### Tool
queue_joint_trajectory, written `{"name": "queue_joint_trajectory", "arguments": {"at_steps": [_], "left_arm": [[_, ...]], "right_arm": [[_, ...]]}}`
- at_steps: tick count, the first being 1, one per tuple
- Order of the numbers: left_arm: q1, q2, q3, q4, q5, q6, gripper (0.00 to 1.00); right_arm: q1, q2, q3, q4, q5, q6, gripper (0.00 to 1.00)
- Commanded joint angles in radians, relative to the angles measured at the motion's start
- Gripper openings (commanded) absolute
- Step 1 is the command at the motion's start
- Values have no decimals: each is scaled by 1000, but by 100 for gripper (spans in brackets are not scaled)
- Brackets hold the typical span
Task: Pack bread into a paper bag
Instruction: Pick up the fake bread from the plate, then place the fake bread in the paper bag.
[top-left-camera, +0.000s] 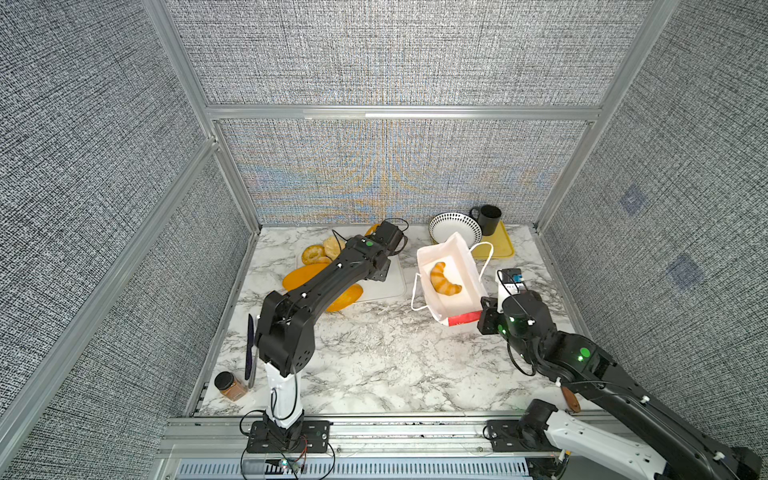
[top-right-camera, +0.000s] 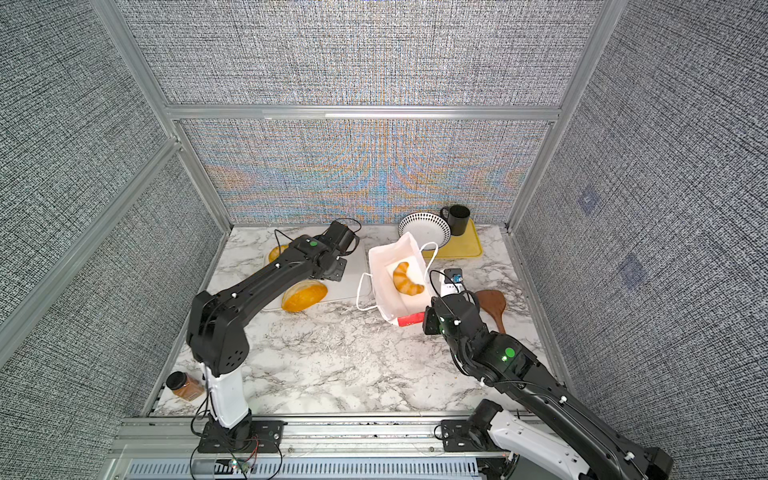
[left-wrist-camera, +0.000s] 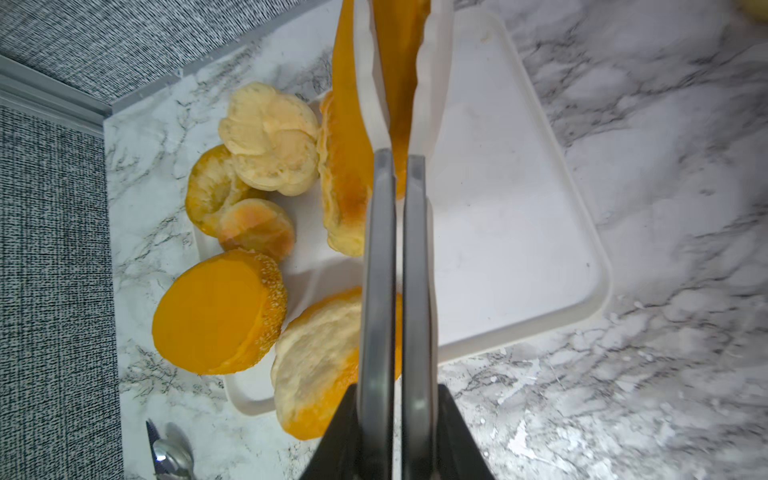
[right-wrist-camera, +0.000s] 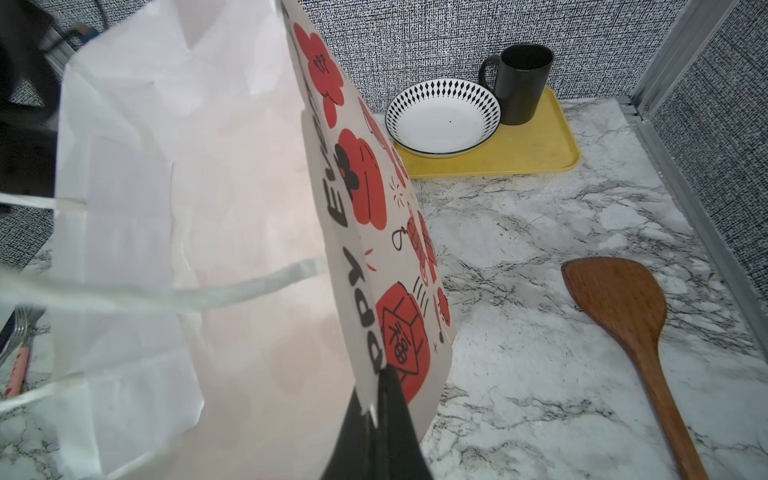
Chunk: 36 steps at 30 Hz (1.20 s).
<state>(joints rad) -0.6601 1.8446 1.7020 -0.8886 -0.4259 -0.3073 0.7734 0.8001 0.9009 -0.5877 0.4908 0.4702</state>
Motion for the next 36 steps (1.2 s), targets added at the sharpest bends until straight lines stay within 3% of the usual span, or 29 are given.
{"name": "queue_joint_trajectory", "arguments": {"at_steps": [1,6,10,19,27,36], "left_arm": [[-26,-114,-56,14,-48,-56,6],[-101,-375,-207,45,-61,-89,5],[-163,-568,-293,60,7,-89,2],[-338,-839,-361,52,82,-98,2],[-486,-825,-363,58,151,-96,2],[-506,-728,-400,79,127,-122,2]], "right_arm": [[0,7,-6,59,4,-6,0],[0,20,-12,72,2,-8,0],[-2,38,-18,90,-9,-8,0],[-2,91,-1,108,-9,-2,0],[-2,183,29,146,-8,2,0],[-2,241,74,157,-17,4,0]]}}
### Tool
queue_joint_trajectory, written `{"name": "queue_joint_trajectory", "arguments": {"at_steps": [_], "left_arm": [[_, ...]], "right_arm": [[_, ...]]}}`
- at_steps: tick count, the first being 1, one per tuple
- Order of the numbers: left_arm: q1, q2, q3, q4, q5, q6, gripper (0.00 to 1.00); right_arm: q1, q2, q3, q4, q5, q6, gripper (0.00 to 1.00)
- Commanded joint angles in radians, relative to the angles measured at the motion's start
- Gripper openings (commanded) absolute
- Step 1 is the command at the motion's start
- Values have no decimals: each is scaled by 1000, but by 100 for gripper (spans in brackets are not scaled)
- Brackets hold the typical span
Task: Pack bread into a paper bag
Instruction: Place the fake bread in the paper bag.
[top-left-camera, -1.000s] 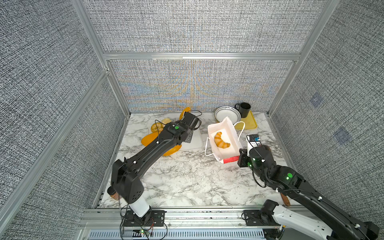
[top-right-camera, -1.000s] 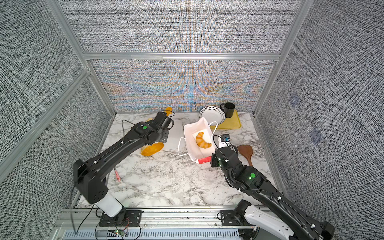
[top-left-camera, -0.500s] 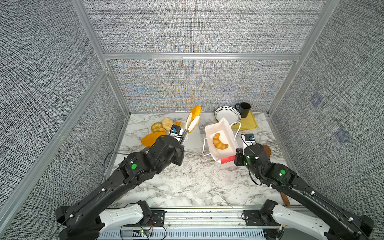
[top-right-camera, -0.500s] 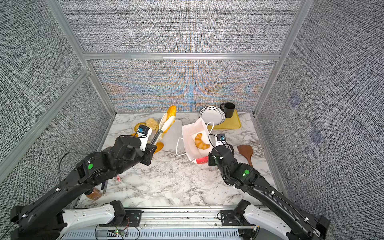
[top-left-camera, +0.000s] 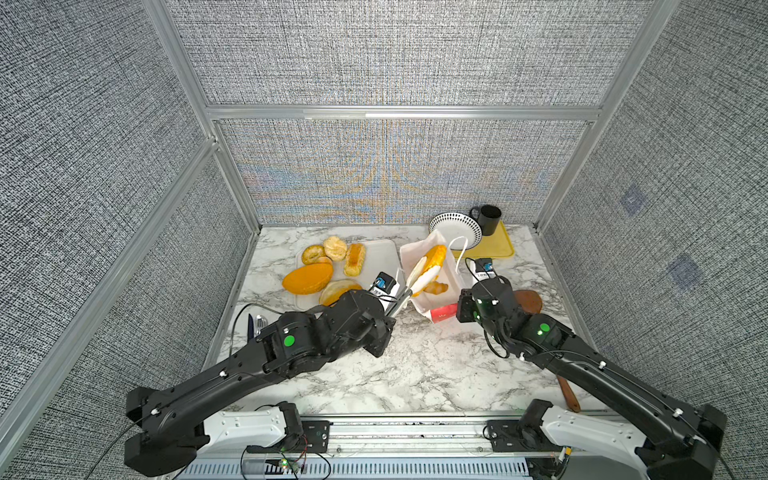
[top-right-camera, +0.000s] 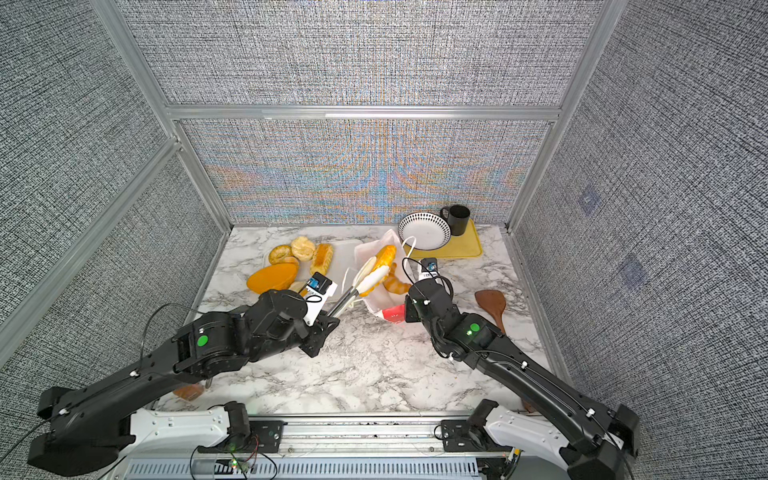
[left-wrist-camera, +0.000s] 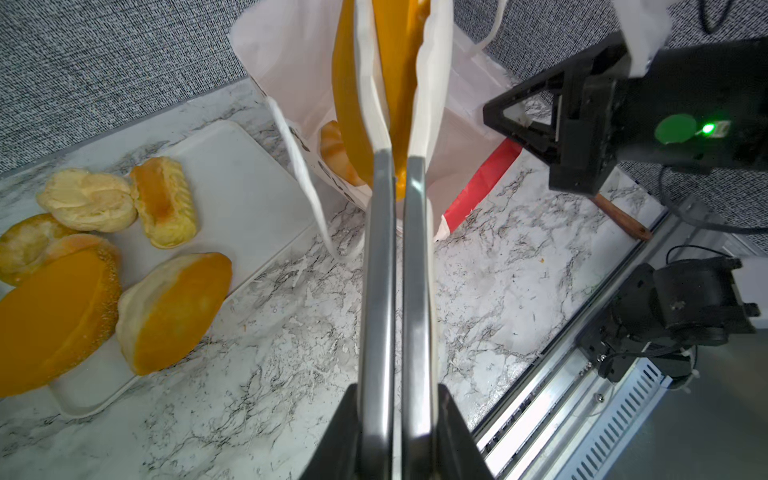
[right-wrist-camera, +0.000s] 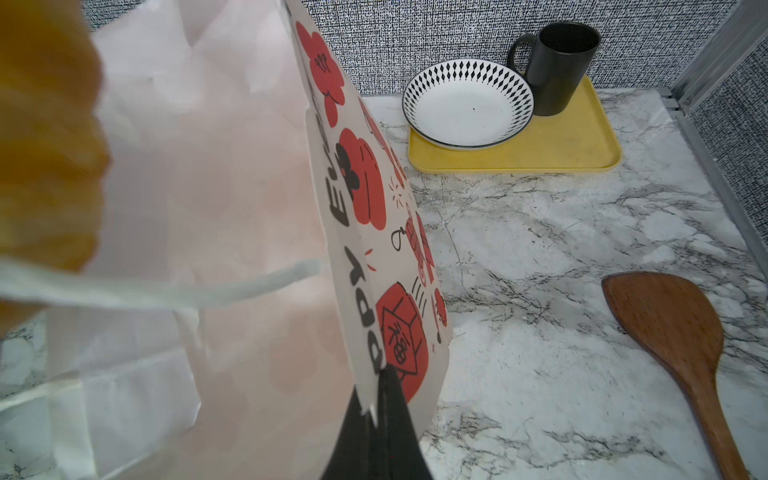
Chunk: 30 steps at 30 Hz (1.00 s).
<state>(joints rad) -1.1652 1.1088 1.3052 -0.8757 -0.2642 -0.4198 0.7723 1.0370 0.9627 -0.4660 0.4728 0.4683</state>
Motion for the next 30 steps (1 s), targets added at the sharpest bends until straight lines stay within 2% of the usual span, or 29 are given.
{"name": "queue_joint_trajectory", "arguments": {"at_steps": [1,4,8,9,16,20,23,30], "left_arm": [[-1,10,-14,80,-47,-8,2],[1,40,-23,104,-88,-10,5],[1,106,11,92,-75,-15,27],[1,112,16,92,-76,-18,29],[1,71,13,131,-58,6,42],[1,41,12,126,-82,5,32],[1,1,12,104,-124,1,29],[1,-232,-80,118,-271,-9,30]], "right_arm": [[-1,4,14,33,-4,7,0],[-1,-2,13,31,-8,7,0],[-1,-9,9,26,-8,6,0],[-1,-11,8,24,-7,6,0],[-1,-25,-11,29,-4,3,0],[-1,-27,-16,34,-5,0,0],[-1,-25,-18,37,-5,0,0],[-8,-27,-24,44,24,1,0]]}}
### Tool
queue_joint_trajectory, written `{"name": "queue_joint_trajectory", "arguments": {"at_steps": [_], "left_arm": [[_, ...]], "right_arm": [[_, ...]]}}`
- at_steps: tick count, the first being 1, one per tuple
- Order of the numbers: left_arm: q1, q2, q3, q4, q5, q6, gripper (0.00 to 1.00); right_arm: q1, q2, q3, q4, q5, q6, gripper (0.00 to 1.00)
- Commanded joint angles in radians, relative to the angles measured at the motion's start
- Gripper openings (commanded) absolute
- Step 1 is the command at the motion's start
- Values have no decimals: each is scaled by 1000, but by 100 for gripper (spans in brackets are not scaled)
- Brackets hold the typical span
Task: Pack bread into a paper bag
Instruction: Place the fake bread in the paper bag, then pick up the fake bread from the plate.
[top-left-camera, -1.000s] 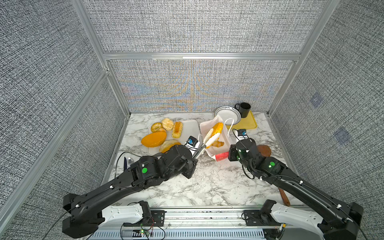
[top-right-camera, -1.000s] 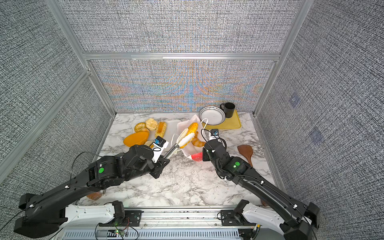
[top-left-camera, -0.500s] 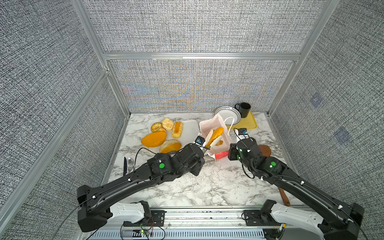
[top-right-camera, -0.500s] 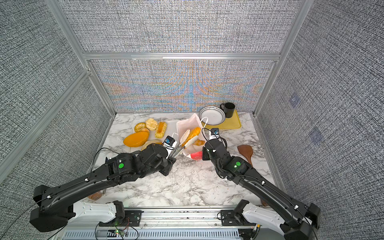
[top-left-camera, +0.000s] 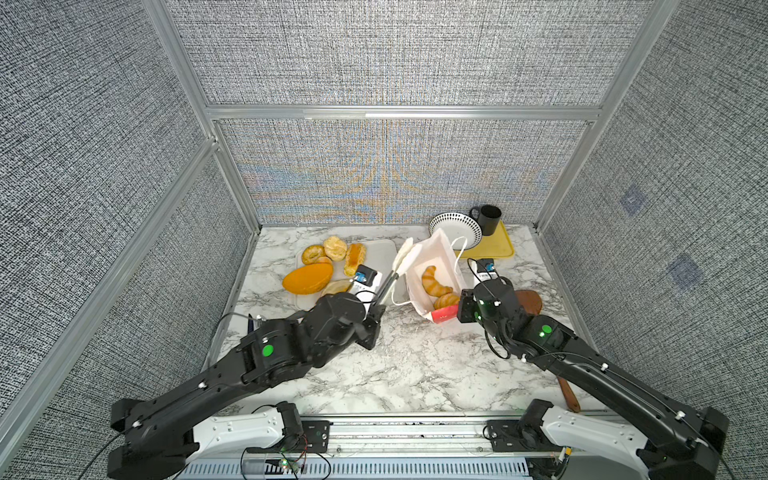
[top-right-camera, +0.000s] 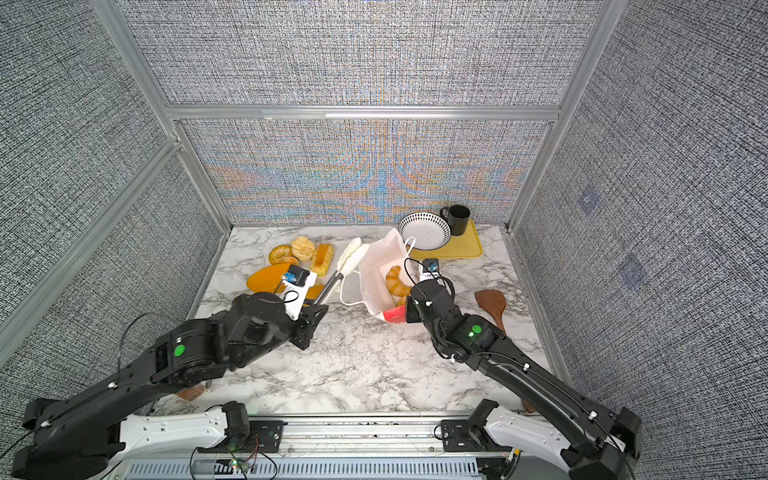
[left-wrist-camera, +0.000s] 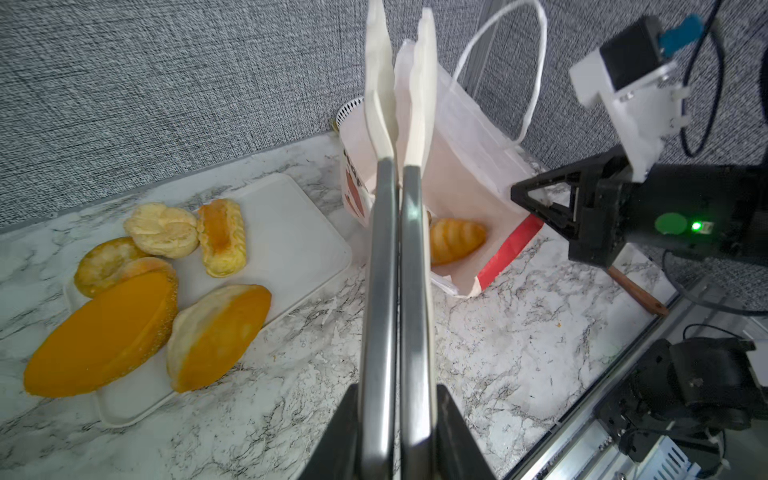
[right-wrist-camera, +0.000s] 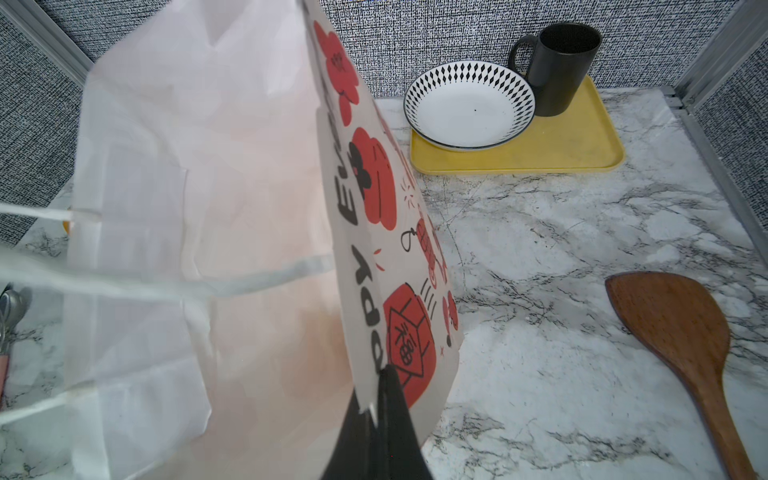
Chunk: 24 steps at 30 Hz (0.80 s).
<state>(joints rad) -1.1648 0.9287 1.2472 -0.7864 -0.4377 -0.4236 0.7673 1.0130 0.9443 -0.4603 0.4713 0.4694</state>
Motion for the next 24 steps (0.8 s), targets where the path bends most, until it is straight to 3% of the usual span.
{"name": "queue_joint_trajectory", "arguments": {"at_steps": [1,5,8,17,24], "left_arm": [[1,-71,-27,19,-131,-13,31],[1,-37,-28,-135,-332,-112,32],[2,56,-53,-226,-392,-191,35],[27,213,-205,-308,-297,-317,41],[27,403,-134,-494,-297,-358,41]], "right_arm": [[-4,-1,-5,40,26,0,0],[-6,-1,-11,54,17,2,0],[-6,-7,-17,58,9,1,0],[-6,-79,-71,67,-20,2,0],[-6,-149,-128,95,-48,8,0]]}}
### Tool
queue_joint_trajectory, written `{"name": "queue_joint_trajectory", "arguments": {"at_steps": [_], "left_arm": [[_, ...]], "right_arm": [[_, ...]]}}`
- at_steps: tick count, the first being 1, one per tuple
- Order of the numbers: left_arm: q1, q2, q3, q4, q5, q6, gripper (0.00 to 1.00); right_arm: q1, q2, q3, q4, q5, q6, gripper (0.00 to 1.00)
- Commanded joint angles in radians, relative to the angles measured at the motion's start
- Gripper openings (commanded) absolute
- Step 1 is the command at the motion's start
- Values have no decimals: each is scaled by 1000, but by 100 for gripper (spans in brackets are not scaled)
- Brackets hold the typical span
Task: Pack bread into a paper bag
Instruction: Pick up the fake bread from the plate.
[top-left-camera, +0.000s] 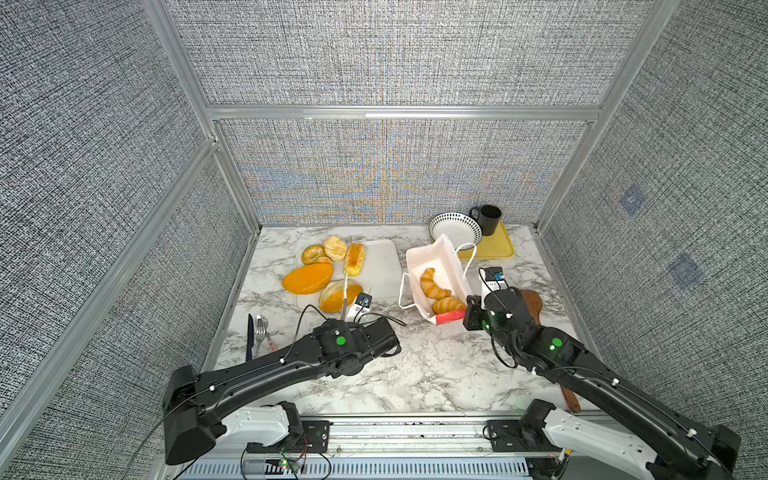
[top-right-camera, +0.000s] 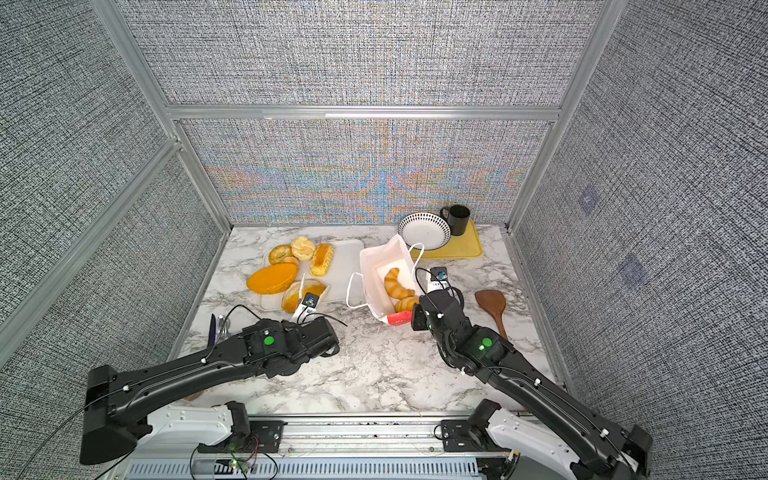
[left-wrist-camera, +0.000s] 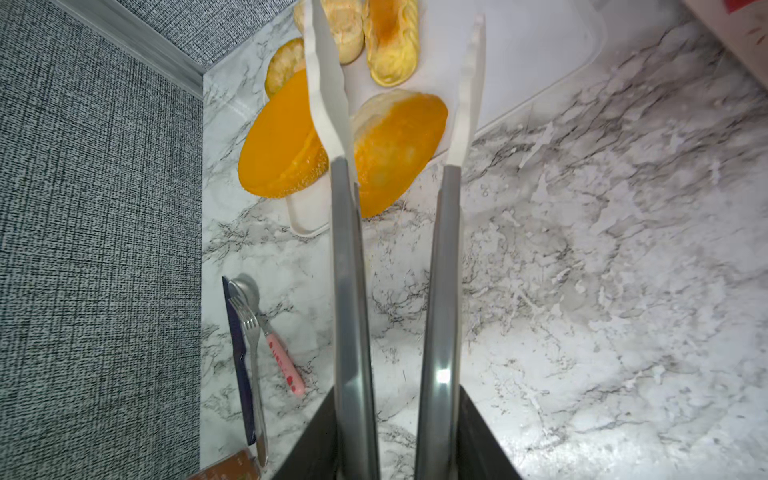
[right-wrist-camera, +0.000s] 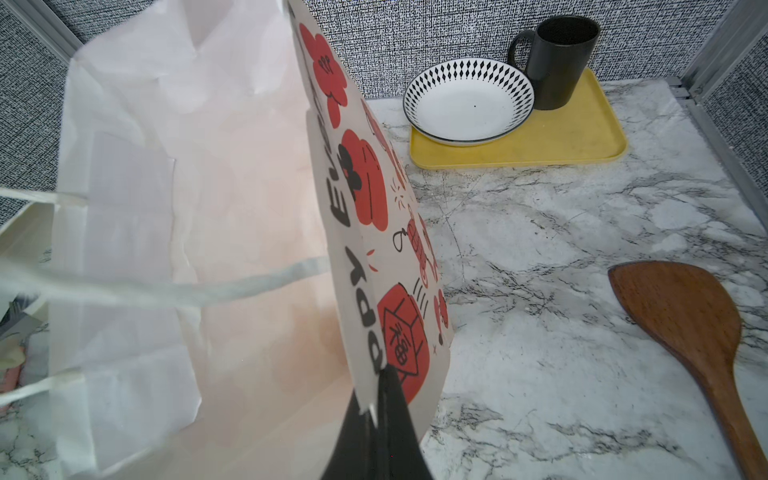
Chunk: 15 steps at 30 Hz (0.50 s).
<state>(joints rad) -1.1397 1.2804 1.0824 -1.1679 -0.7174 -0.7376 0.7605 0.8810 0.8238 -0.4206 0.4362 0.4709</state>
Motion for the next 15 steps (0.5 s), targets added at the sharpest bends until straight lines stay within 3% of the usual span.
{"name": "queue_joint_trajectory", "arguments": {"at_steps": [1,15], "left_arm": [[1,71,39,-133,-17,-45,41],[95,237,39,-176,12,-3,44]], "right_arm": [[0,-24,-11,55,-16,6,0],[0,-106,-64,80,-53,-11,0]]}}
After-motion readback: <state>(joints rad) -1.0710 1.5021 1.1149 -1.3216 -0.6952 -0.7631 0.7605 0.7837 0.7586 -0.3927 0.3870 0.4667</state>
